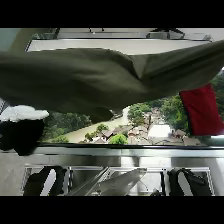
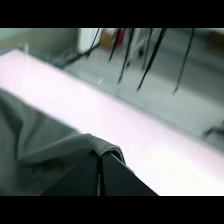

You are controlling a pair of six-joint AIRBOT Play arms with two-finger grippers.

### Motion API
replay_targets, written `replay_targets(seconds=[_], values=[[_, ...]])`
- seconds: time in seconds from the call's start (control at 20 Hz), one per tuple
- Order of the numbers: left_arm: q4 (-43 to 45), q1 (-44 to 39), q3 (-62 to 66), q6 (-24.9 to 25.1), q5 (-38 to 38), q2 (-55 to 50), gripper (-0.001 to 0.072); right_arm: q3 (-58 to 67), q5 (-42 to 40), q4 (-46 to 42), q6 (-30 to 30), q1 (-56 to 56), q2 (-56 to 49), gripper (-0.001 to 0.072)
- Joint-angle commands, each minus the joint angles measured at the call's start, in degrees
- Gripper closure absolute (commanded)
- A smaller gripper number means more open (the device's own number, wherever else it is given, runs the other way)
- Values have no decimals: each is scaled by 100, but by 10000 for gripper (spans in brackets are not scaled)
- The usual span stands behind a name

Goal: Fold the shirts.

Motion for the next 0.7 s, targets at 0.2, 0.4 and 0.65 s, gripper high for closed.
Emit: replay_targets(seconds=[0.2, 0.4, 0.65], values=[[2743, -1690, 385, -225, 55, -573, 688, 518, -201, -610, -2, -68, -374, 689], [3432, -2240, -553, 70, -566, -1746, 688, -129, 157, -299, 262, 79, -1849, 689], [1108, -813, -940, 658, -911, -3934, 689, -916, 83, -229, 439, 195, -4011, 689]])
